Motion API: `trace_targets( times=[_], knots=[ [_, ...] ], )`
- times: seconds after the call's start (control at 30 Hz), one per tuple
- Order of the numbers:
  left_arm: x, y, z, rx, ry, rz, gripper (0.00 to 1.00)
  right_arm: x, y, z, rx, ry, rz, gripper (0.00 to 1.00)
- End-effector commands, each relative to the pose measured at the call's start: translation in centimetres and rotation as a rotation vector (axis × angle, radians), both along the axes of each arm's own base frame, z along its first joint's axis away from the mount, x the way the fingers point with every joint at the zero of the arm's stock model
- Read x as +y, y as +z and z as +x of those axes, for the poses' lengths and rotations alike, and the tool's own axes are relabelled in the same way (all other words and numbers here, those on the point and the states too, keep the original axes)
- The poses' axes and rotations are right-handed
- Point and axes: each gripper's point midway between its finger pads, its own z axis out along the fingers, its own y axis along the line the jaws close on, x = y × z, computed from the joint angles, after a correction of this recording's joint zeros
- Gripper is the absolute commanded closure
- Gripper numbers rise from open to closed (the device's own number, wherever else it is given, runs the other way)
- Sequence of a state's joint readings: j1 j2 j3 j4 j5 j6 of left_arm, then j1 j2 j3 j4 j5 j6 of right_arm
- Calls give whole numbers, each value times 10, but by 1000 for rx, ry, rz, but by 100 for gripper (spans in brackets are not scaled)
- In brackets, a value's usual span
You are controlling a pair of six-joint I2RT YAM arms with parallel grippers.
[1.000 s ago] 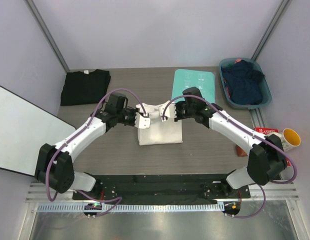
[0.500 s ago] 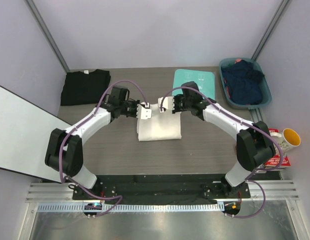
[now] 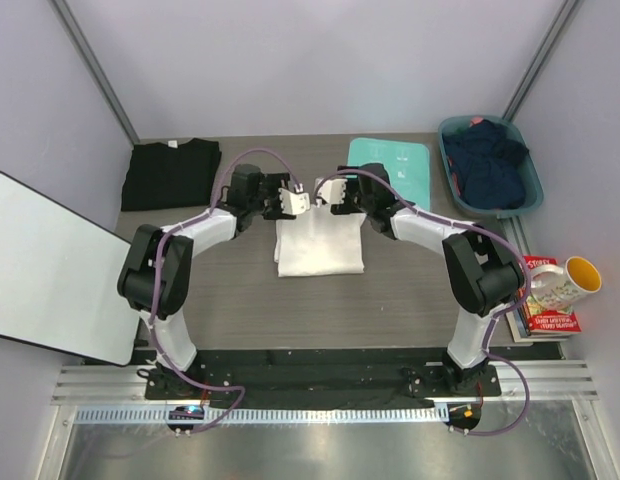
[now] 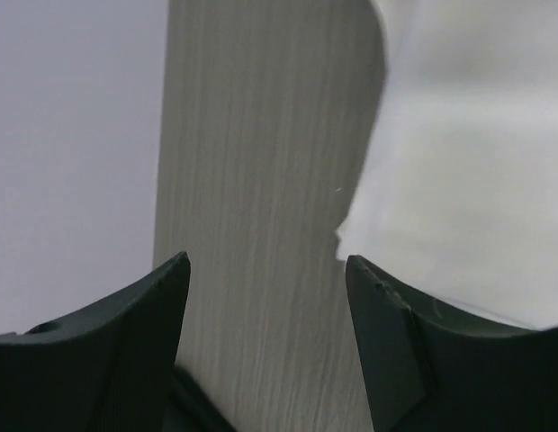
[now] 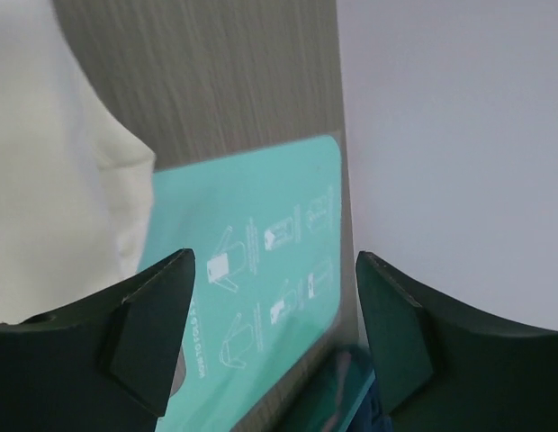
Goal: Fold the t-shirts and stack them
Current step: Fold the tshirt
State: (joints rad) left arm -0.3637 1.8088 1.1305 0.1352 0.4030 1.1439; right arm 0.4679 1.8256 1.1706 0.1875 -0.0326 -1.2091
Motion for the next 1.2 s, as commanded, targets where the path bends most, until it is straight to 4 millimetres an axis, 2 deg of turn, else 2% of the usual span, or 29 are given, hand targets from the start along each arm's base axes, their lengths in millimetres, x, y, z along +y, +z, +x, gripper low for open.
trace_targets(
  times=[0.0,0.07,0.1,0.13,0.17,0.2,0.23,0.27,0.3,0.33,0.37,0.4,0.43,0.47,0.53,0.63,0.7,0.73,0.77,0.8,0.83,0.87,0.9,0.93,0.97,1.07,1.1,1.17],
  knots=[
    [17,78,51,-236,232,-169,30,-29,56,26,-230,-226,104,22],
    [19,89,50,-230,246,-178,30,-39,63,24,-215,-287,144,24],
    [16,104,44,-231,231,-206,30,-41,62,22,-185,-302,160,26],
    [15,108,38,-216,211,-198,33,-43,53,18,-110,-318,156,29],
    [13,89,23,-114,178,-152,40,-46,49,15,-54,-337,173,34],
    [12,101,12,-100,141,-138,52,-45,41,10,46,-347,246,39],
    [5,95,-1,-43,81,-125,57,-48,31,-1,159,-367,245,46],
    [11,68,-24,115,78,-68,64,-45,25,-9,237,-365,291,66],
    [12,71,-30,165,85,-68,80,-39,24,-20,322,-331,355,82],
    [18,44,-58,346,97,-25,96,-40,15,-32,390,-348,361,99],
    [18,50,-62,399,120,-35,100,-40,10,-40,441,-342,366,99],
    [21,43,-72,477,134,-19,100,-41,4,-48,492,-332,361,99],
    [29,21,-95,648,182,8,100,-46,-2,-54,560,-357,386,99],
    [27,20,-102,714,190,-14,100,-48,-6,-58,608,-366,402,99],
    [35,1,-125,895,254,-8,100,-50,-11,-67,753,-370,458,99],
    [39,-16,-146,1078,333,-12,100,-55,-8,-70,840,-366,509,99],
    [37,-23,-150,1193,417,-50,100,-58,-8,-68,869,-371,515,98],
    [38,-23,-149,1235,444,-79,100,-59,-1,-63,863,-372,525,91],
    [38,-24,-149,1297,505,-137,95,-64,-3,-58,873,-392,540,82],
    [34,-20,-148,1344,504,-204,83,-63,-1,-56,876,-389,555,70],
    [41,-18,-136,1347,536,-278,68,-64,6,-49,868,-388,580,53],
    [42,-19,-136,1374,547,-320,53,-63,12,-47,879,-369,617,47],
    [48,-14,-129,1379,591,-381,46,-61,14,-45,903,-380,655,43],
    [46,-10,-118,1347,578,-438,38,-58,23,-40,900,-372,691,34],
    [48,-12,-118,1354,595,-467,25,-54,28,-39,915,-363,733,31],
    [46,-5,-110,1393,597,-577,10,-34,43,-39,1013,-330,901,28],
    [45,-6,-109,1408,592,-591,9,-24,49,-45,1091,-314,971,28],
    [42,-14,-108,1427,603,-607,4,-14,45,-46,1129,-287,1012,30]
  ],
)
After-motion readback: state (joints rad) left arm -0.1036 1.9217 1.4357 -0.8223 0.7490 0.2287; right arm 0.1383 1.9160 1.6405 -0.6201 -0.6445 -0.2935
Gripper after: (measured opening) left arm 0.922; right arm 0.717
